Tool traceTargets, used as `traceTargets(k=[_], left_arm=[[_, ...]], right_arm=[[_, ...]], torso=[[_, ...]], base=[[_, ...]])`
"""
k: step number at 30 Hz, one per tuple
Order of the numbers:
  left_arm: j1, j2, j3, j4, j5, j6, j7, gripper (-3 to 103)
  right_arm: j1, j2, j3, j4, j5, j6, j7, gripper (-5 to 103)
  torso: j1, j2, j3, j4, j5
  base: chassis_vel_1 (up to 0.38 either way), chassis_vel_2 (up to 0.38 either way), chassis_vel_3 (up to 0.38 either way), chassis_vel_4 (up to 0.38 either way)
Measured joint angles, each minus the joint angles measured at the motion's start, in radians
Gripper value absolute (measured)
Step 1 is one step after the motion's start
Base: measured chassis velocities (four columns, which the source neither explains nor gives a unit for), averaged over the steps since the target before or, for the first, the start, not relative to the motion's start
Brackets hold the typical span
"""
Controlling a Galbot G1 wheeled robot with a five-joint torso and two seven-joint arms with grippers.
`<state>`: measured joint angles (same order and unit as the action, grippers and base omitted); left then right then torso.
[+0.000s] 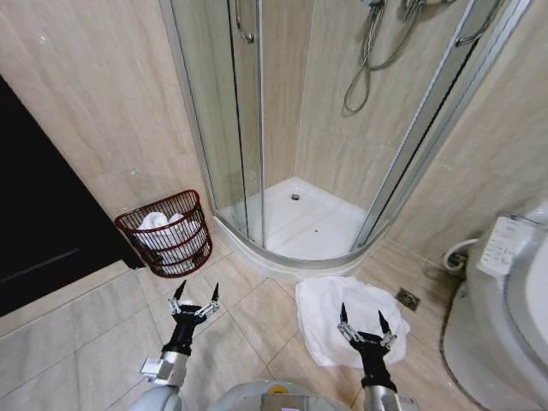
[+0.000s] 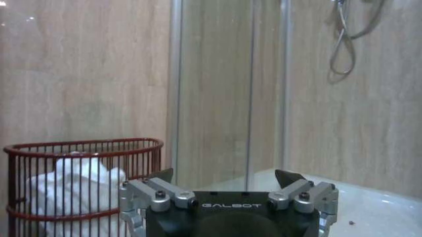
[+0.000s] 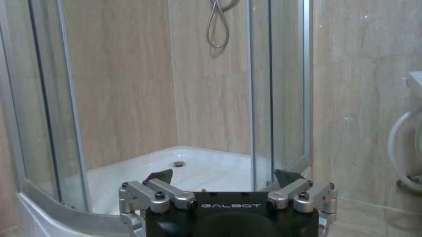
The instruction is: Discard the used towel into the hamper.
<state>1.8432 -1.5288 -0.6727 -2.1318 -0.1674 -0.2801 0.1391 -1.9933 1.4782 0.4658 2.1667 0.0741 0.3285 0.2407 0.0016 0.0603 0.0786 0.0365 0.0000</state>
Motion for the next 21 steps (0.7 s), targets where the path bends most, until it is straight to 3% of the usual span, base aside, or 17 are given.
traceTargets(k=[10, 21], left_arm=[[-0.007, 0.014, -0.003, -0.021, -0.054, 0.043, 0.002, 100], [-0.026, 0.07, -0.003, -0.017, -0.161, 0.079, 0.078, 100]], right_arm=[[0.004, 0.001, 0.026, -0.003, 0.002, 0.013, -0.013, 100], [0.002, -0.04, 0.032, 0.019, 0.005, 0.025, -0.011, 100]], torso=[[-0.001, -0.038, -0.035, 0.0, 0.0], [-0.001, -0.062, -0.068, 0.0001, 0.0]], base=[[0.0, 0.0, 0.0, 0.0], [0.0, 0.0, 0.0, 0.0]])
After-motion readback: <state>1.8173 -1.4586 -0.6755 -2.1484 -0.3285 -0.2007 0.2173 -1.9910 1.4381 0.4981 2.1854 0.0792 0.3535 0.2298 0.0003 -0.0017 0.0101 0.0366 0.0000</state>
